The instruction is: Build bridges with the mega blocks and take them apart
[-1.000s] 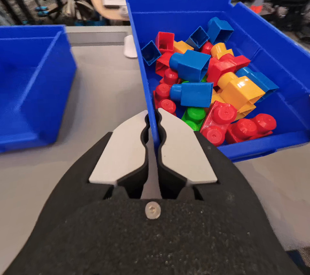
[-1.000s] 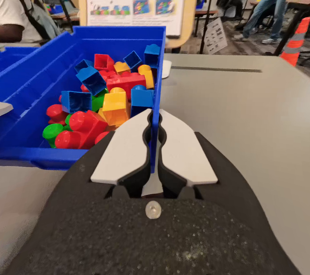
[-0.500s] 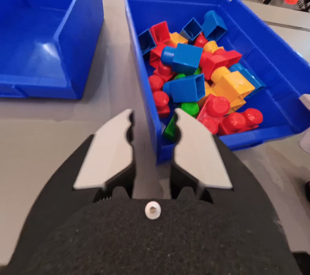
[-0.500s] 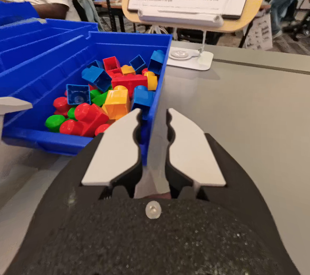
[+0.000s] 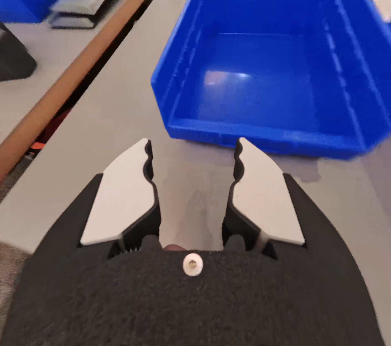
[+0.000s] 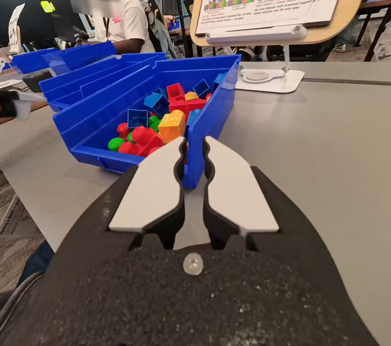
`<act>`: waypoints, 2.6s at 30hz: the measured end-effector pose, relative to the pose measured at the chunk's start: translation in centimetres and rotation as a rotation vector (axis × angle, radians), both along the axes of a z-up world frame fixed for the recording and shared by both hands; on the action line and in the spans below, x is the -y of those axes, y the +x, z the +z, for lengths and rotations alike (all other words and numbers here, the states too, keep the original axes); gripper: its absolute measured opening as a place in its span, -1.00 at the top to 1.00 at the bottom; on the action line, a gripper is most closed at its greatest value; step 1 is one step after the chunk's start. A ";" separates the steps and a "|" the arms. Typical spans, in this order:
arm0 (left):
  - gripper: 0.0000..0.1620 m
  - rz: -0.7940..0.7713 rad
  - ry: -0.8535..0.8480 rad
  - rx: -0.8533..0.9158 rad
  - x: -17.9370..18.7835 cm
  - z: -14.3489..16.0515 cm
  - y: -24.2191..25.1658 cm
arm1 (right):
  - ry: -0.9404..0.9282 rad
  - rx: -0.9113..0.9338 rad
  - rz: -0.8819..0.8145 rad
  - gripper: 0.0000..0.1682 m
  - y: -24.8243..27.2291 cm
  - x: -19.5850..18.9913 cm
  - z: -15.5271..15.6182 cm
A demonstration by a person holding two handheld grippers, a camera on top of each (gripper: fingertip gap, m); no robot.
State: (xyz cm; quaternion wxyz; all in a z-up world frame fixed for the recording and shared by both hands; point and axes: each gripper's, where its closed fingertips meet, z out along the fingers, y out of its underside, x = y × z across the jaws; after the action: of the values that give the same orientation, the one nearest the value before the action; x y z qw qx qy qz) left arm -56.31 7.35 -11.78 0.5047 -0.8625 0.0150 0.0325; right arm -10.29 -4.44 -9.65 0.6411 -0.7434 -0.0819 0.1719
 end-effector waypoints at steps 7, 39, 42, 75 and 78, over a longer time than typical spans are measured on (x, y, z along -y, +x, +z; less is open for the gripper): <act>0.68 -0.036 0.004 0.147 -8.1 -0.8 -3.2 | 0.029 0.031 0.022 0.86 -1.1 0.3 0.3; 0.94 -0.070 0.476 0.003 18.6 14.4 9.7 | 0.271 0.159 0.020 0.93 -17.7 2.9 12.4; 0.93 -0.192 0.575 0.009 16.6 19.8 16.5 | 0.369 0.161 -0.126 0.94 -10.3 3.1 17.8; 0.18 -0.901 0.121 0.121 16.5 4.7 57.1 | -0.070 -0.073 -0.776 0.52 39.0 6.3 1.9; 0.21 -0.834 0.134 0.169 15.7 8.6 47.5 | 0.051 0.028 -0.686 0.51 34.3 5.7 7.9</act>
State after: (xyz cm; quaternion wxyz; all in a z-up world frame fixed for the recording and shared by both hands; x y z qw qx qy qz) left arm -8.82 -8.31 -3.22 0.5289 -0.7476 0.3188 -0.2443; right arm 23.96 -10.11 -1.74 0.6786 -0.7139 0.1598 -0.0659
